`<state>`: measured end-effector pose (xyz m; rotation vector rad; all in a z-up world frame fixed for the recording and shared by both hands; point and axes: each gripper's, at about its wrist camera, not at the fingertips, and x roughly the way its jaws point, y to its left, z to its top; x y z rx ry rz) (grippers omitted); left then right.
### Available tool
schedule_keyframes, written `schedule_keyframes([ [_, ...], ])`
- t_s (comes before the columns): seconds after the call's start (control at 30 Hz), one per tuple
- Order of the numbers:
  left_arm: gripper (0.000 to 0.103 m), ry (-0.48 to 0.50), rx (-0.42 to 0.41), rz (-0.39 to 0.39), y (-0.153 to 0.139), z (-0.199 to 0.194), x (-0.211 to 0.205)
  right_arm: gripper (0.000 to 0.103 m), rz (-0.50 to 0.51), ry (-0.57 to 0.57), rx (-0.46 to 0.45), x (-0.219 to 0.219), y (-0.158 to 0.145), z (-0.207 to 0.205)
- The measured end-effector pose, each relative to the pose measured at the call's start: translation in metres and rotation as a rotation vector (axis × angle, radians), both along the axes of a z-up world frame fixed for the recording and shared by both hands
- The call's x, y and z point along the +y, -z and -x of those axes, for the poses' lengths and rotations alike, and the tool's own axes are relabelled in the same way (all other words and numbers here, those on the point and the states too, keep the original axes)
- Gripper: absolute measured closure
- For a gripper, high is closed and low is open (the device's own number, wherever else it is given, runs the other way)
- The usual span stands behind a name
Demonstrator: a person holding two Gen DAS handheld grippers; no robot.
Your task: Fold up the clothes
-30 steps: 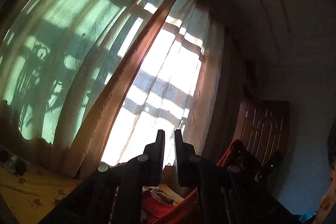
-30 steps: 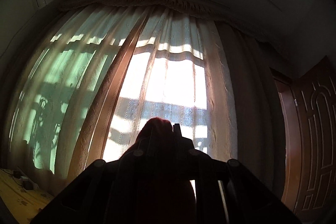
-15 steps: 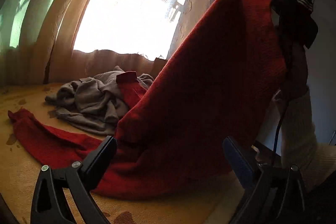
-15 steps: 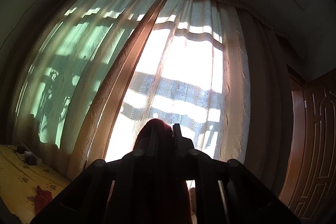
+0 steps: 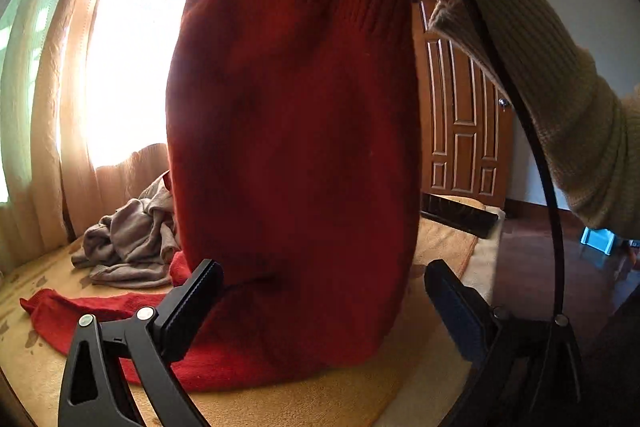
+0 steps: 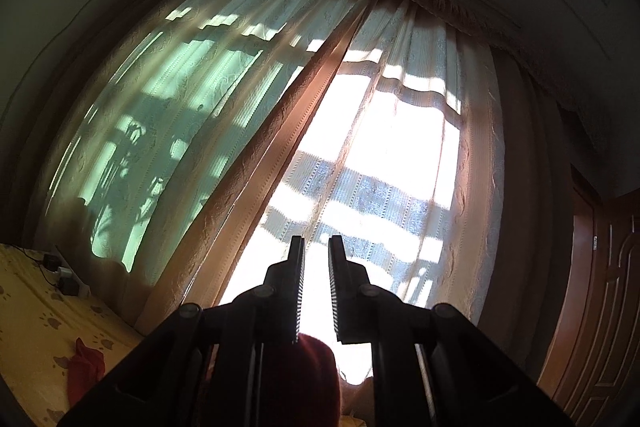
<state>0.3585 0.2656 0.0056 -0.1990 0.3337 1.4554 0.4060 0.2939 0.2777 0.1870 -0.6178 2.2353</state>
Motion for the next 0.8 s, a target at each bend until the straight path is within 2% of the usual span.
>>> schedule_keyframes([
  [0.07,0.001,-0.046,-0.014,0.015,0.003,0.000,0.009,0.090,-0.009,0.003,-0.012,-0.005,0.000,0.001],
  [0.17,0.001,-0.091,-0.042,0.080,0.009,0.008,0.025,0.090,-0.004,0.007,-0.073,-0.003,0.006,0.008],
  [0.3,0.001,-0.106,-0.096,0.151,0.019,0.020,0.038,0.087,0.104,0.038,-0.129,0.028,0.028,-0.001],
  [0.37,0.001,-0.123,-0.119,0.189,0.025,0.025,0.044,0.078,0.165,0.055,-0.152,0.044,0.040,-0.008],
  [0.4,0.001,-0.134,-0.133,0.199,0.026,0.028,0.045,0.061,0.198,0.062,-0.164,0.053,0.046,-0.012],
  [0.43,0.002,-0.145,-0.147,0.195,0.025,0.032,0.044,0.034,0.239,0.060,-0.178,0.063,0.054,-0.018],
  [0.47,0.003,-0.164,-0.155,0.184,0.023,0.036,0.042,0.020,0.279,0.056,-0.200,0.071,0.062,-0.023],
  [0.5,0.010,-0.188,-0.160,0.172,0.020,0.040,0.039,0.009,0.312,0.062,-0.217,0.078,0.072,-0.028],
  [0.53,0.019,-0.210,-0.167,0.162,0.016,0.045,0.036,0.007,0.336,0.077,-0.231,0.084,0.082,-0.034],
  [0.6,0.027,-0.257,-0.197,0.137,0.007,0.058,0.029,0.007,0.381,0.102,-0.271,0.094,0.101,-0.043],
  [0.7,0.035,-0.311,-0.254,0.089,-0.009,0.076,0.015,0.005,0.444,0.132,-0.316,0.102,0.129,-0.048],
  [0.8,0.036,-0.355,-0.274,0.055,-0.022,0.092,0.004,0.000,0.469,0.146,-0.326,0.104,0.150,-0.053],
])
